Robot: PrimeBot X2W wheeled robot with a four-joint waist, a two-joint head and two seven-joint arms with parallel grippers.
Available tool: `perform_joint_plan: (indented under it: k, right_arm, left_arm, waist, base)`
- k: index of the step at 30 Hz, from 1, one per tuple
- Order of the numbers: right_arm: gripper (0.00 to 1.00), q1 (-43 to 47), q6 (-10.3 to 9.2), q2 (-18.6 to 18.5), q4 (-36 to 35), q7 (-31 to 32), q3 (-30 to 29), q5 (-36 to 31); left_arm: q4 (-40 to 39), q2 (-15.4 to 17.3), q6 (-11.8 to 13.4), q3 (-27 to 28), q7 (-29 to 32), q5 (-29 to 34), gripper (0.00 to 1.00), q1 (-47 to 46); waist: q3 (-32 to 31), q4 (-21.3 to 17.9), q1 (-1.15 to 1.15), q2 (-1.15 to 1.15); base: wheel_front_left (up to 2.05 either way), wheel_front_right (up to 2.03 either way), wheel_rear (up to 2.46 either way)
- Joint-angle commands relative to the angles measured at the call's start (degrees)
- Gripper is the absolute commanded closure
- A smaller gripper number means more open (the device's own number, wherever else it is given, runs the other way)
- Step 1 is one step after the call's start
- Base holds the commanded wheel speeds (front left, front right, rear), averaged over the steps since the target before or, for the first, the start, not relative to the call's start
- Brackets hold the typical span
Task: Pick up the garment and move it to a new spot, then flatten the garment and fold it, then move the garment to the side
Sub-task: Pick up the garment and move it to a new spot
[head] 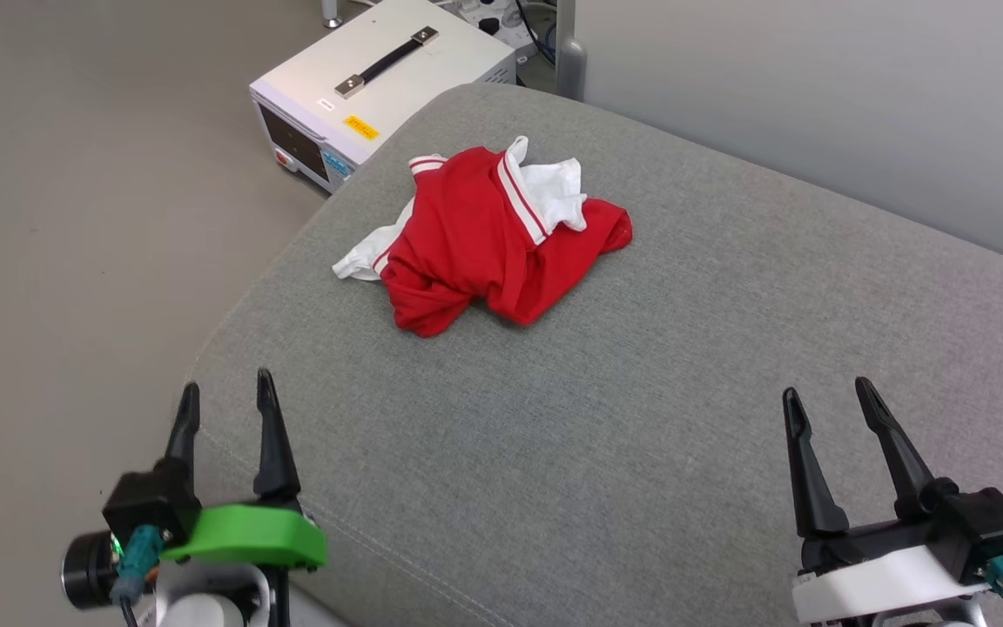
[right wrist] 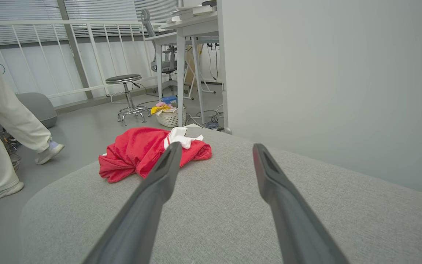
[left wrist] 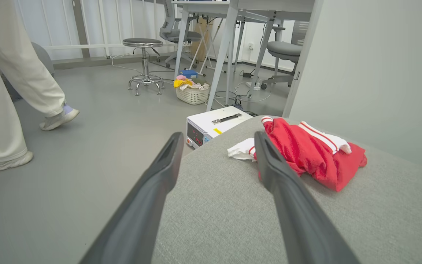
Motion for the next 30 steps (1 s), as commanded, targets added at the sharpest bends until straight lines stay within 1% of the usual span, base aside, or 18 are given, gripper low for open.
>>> perform_joint_plan:
  k: [1, 8, 11, 13, 17, 21, 23, 26, 30]
  right_arm:
    - [0.00, -1.5, -0.04, -0.1, -0.3, -0.3, 0.2, -1.0]
    - [0.00, -5.8, -0.04, -0.1, -2.4, -0.3, 0.4, -4.8]
    - [0.00, -7.6, -0.04, -0.4, -3.8, -0.3, 0.5, -6.0]
    - [0.00, -9.0, -0.04, -1.0, -4.6, -0.3, 0.8, -6.4]
    - [0.00, -11.4, -0.04, -2.4, -6.4, -0.3, 1.3, -6.9]
    - [0.00, -13.5, -0.04, -3.5, -8.0, -0.3, 1.5, -7.4]
    - [0.00, -14.1, -0.04, -3.8, -8.7, -0.3, 1.6, -7.6]
    - [0.00, -14.8, -0.04, -4.3, -9.8, -0.3, 1.6, -8.0]
    - [0.00, -15.8, -0.04, -5.1, -11.0, -0.3, 1.5, -8.4]
  left_arm:
    - [0.1, -0.2, -1.3, 0.9, -0.3, -0.2, 0.00, -3.1]
    - [1.7, 0.4, -7.9, 7.3, -0.3, 1.6, 0.00, -16.9]
    - [2.9, 1.6, -9.7, 9.5, -0.3, 2.0, 0.00, -23.2]
    - [4.3, 2.9, -10.8, 10.5, -0.3, 1.8, 0.00, -27.6]
    - [7.6, 5.2, -11.9, 10.1, -0.3, 1.4, 0.00, -35.1]
    - [15.2, 9.1, -12.4, 7.9, -0.3, -1.1, 0.00, -42.7]
    - [19.9, 11.4, -12.4, 4.5, 1.7, -4.0, 0.00, -46.4]
    - [24.7, 14.9, -12.4, -1.2, 8.0, -10.9, 0.00, -51.8]
    - [28.8, 18.2, -12.4, -7.7, 20.8, -21.0, 0.00, -57.4]
  waist:
    - [1.6, -1.3, 0.00, 0.00]
    - [8.3, -5.6, 0.00, 0.00]
    - [11.7, -7.3, 0.00, 0.00]
    - [14.1, -8.5, 0.00, 0.00]
    - [18.4, -9.9, 0.00, 0.00]
    - [21.8, -11.1, 0.00, 0.00]
    - [23.1, -11.5, 0.00, 0.00]
    - [24.7, -12.0, 0.00, 0.00]
    - [26.9, -12.5, 0.00, 0.00]
  base:
    - [0.00, 0.00, 0.00]
    - [0.00, 0.00, 0.00]
    - [0.00, 0.00, 0.00]
    - [0.00, 0.00, 0.00]
    - [0.00, 0.00, 0.00]
    - [0.00, 0.00, 0.00]
    - [0.00, 0.00, 0.00]
    - [0.00, 0.00, 0.00]
    - [0.00, 0.00, 0.00]
